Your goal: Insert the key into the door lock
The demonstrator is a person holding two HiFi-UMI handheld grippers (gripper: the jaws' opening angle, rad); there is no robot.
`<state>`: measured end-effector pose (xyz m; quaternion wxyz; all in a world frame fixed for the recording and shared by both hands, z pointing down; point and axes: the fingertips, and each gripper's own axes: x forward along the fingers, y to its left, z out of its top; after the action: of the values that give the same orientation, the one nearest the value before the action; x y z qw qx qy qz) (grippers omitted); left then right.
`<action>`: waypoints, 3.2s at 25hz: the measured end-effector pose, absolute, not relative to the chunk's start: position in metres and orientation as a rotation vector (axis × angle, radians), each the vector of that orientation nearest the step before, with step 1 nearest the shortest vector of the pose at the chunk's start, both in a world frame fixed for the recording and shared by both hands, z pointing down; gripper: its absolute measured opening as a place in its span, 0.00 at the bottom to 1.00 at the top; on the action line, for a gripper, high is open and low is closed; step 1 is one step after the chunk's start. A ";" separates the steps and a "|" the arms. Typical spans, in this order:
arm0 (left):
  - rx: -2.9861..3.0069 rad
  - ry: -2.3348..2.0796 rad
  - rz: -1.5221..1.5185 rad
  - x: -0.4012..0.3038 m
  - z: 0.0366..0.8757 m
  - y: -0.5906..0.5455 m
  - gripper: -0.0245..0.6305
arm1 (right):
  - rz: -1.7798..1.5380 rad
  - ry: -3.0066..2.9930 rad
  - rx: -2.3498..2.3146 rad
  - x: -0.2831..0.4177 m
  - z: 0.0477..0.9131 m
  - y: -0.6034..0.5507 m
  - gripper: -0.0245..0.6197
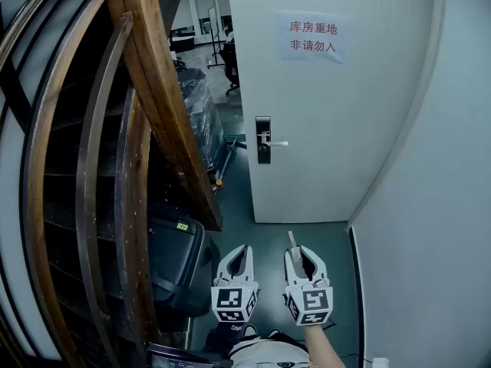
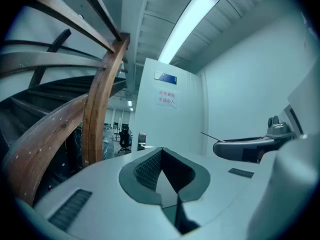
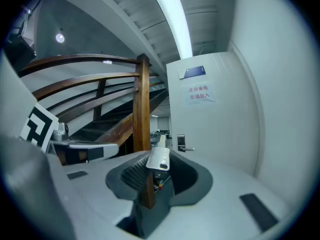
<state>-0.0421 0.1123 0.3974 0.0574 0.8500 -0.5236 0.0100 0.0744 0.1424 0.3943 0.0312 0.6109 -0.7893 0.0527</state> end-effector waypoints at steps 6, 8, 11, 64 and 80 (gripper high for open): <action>2.579 -1.579 0.018 -0.047 0.398 0.103 0.04 | 0.150 -2.428 1.882 0.069 0.395 0.133 0.22; 2.577 -1.578 0.016 -0.051 0.398 0.100 0.04 | 0.146 -2.426 1.883 0.066 0.395 0.129 0.22; 2.575 -1.568 0.017 -0.056 0.401 0.095 0.04 | 0.154 -2.413 1.888 0.063 0.398 0.123 0.22; 2.350 -1.696 0.247 -0.106 0.601 -0.213 0.04 | 0.298 -2.199 1.796 0.088 0.626 -0.398 0.22; 2.311 -1.697 0.269 -0.117 0.629 -0.239 0.04 | 0.302 -2.200 1.797 0.093 0.645 -0.428 0.22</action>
<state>-0.1172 -0.2386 0.6287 0.1307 0.7955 -0.5844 0.0925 0.0927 -0.4280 0.6454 0.1421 0.6227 -0.7623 0.1046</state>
